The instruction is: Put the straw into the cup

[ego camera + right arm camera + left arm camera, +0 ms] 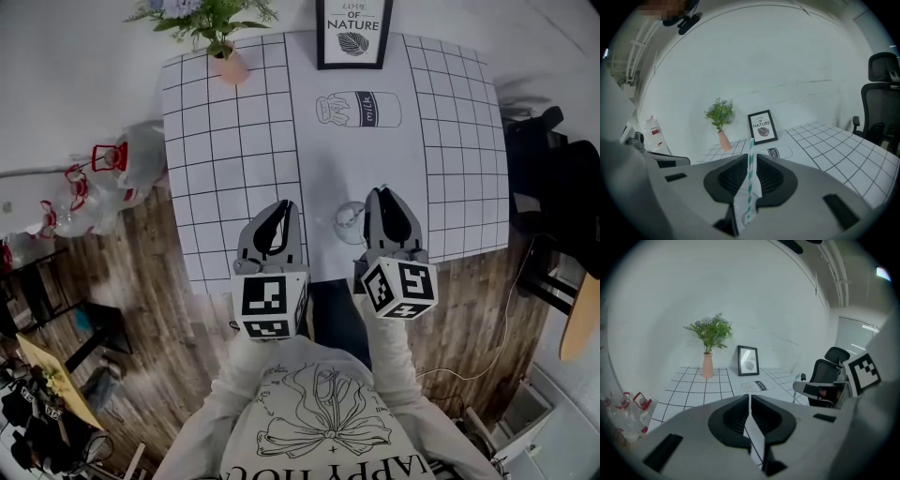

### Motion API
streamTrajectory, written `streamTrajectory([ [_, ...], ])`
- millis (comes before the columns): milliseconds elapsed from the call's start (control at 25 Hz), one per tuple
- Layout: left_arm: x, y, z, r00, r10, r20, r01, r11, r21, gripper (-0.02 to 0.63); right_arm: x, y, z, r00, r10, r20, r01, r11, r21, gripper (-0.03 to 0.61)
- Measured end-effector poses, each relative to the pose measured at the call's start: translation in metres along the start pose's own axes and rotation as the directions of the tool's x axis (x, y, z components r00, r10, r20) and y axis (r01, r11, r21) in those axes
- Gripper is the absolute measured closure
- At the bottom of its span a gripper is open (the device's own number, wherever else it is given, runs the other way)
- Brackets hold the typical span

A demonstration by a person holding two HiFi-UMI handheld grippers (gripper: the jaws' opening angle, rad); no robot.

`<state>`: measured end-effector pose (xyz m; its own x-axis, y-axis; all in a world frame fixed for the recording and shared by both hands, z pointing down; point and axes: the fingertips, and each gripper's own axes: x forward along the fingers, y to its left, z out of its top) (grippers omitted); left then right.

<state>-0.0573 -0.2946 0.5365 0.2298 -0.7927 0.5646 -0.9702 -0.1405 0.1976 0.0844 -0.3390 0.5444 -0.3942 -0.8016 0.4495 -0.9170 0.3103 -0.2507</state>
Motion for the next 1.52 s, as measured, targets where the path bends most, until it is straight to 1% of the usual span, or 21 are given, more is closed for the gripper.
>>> streamTrajectory([
  [80,-0.002,-0.001,0.004,1.0,-0.001,0.008,0.001,1.0,0.002,0.597,-0.002,0.0,0.004,1.0,-0.002,0.005,0.002,1.0,0.003,0.504],
  [160,-0.004,-0.002,0.011,1.0,-0.003,0.023,0.003,1.0,0.008,0.597,-0.005,0.001,0.01,1.0,-0.005,0.019,0.004,1.0,0.004,0.494],
  [360,-0.012,-0.007,0.033,0.997,-0.011,0.071,0.01,1.0,0.023,0.597,-0.021,0.005,0.034,0.997,-0.016,0.079,0.016,1.0,-0.002,0.492],
  [480,-0.019,-0.013,0.051,0.994,-0.021,0.111,0.016,0.999,0.039,0.597,-0.034,0.007,0.051,0.993,-0.023,0.119,0.026,0.999,-0.022,0.495],
  [600,-0.028,-0.02,0.07,0.987,-0.028,0.156,0.02,0.998,0.057,0.597,-0.045,0.009,0.068,0.987,-0.034,0.158,0.04,0.999,-0.034,0.527],
  [720,-0.037,-0.028,0.091,0.978,-0.04,0.203,0.027,0.997,0.068,0.597,-0.057,0.012,0.085,0.98,-0.038,0.196,0.046,0.998,-0.039,0.54],
  [1080,-0.067,-0.045,0.141,0.944,-0.063,0.324,0.029,0.994,0.107,0.597,-0.084,0.029,0.134,0.955,-0.012,0.297,0.037,0.996,-0.077,0.549],
  [1280,-0.081,-0.047,0.161,0.923,-0.058,0.38,0.011,0.992,0.126,0.597,-0.093,0.034,0.154,0.939,-0.008,0.343,0.044,0.994,-0.099,0.555],
  [1520,-0.092,-0.051,0.177,0.905,-0.06,0.42,0.003,0.991,0.137,0.597,-0.102,0.039,0.172,0.926,0.001,0.378,0.051,0.991,-0.127,0.561],
])
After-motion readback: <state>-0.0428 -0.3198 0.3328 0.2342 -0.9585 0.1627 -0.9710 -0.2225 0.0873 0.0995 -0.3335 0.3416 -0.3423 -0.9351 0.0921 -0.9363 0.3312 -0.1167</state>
